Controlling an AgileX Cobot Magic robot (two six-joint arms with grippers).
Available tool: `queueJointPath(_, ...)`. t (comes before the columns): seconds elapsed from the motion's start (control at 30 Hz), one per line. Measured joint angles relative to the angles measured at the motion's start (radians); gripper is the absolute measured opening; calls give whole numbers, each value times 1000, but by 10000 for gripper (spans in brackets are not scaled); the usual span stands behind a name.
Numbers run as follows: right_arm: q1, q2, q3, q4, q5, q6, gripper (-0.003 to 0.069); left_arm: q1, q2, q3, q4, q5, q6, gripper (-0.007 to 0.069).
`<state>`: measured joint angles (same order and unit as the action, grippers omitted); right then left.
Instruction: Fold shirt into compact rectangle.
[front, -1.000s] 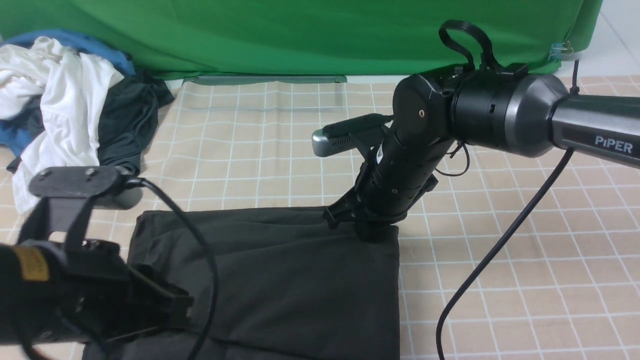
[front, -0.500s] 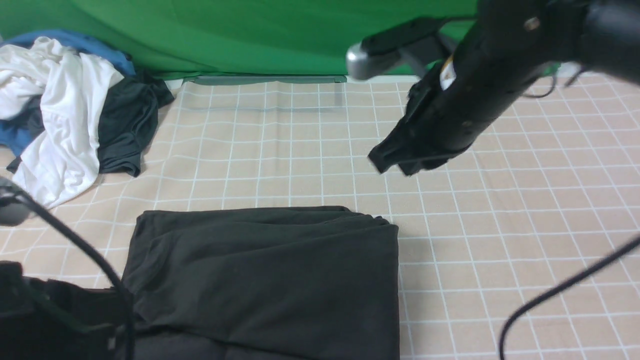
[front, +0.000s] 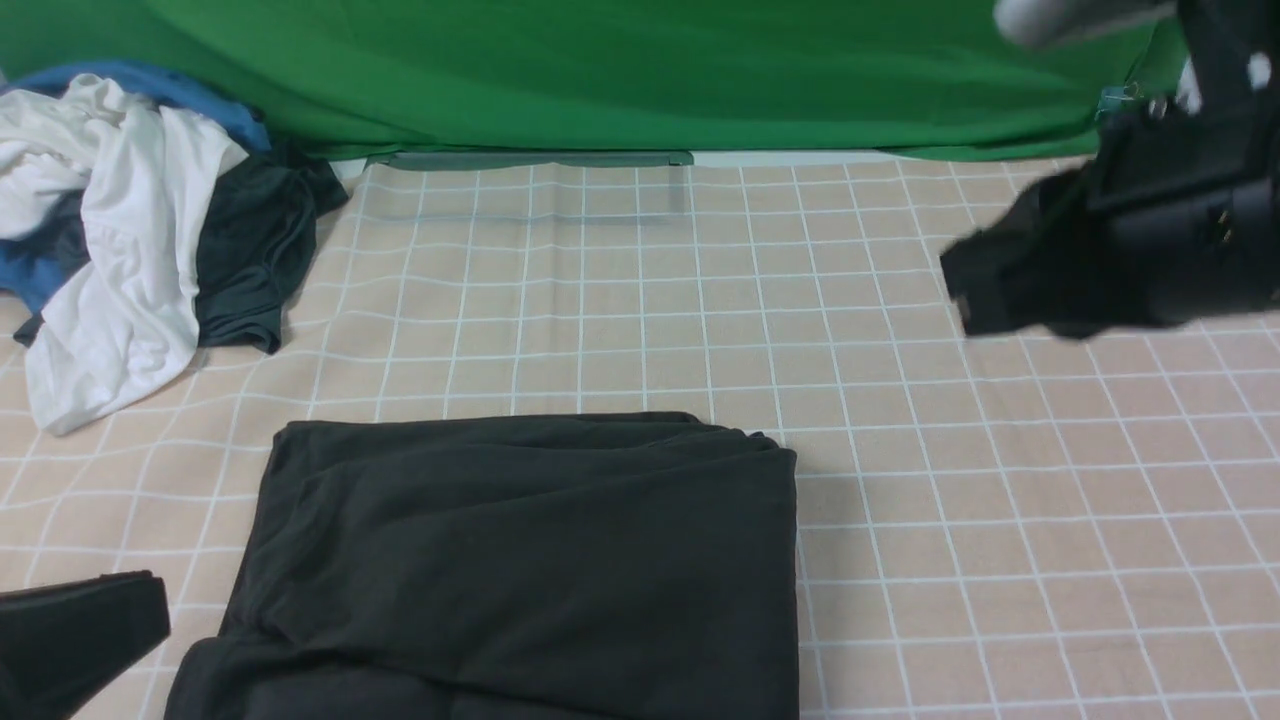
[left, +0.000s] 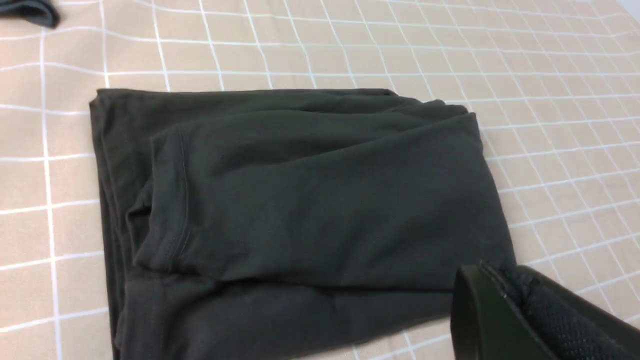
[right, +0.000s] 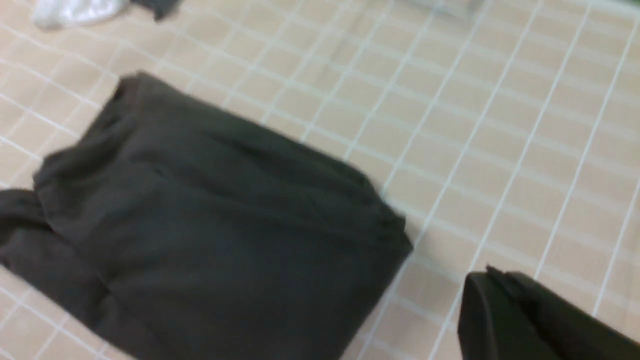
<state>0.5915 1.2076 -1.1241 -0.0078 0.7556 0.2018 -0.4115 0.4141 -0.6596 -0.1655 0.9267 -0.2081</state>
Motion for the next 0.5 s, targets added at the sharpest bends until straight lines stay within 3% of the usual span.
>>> queueJointPath(0.17, -61, 111, 36, 15, 26, 37, 47, 0, 0, 0, -28, 35, -2, 19)
queueJointPath(0.23, -109, 197, 34, 77, 13, 9, 55, 0, 0, 0, -37, 53, -2, 19)
queueJointPath(0.37, -140, 346, 12, 224, -11, -95, 139, 0, 0, 0, -39, 69, -2, 19)
queueJointPath(0.5, -139, 515, -47, 336, -67, -179, 407, 0, 0, 0, -42, 76, 9, 19)
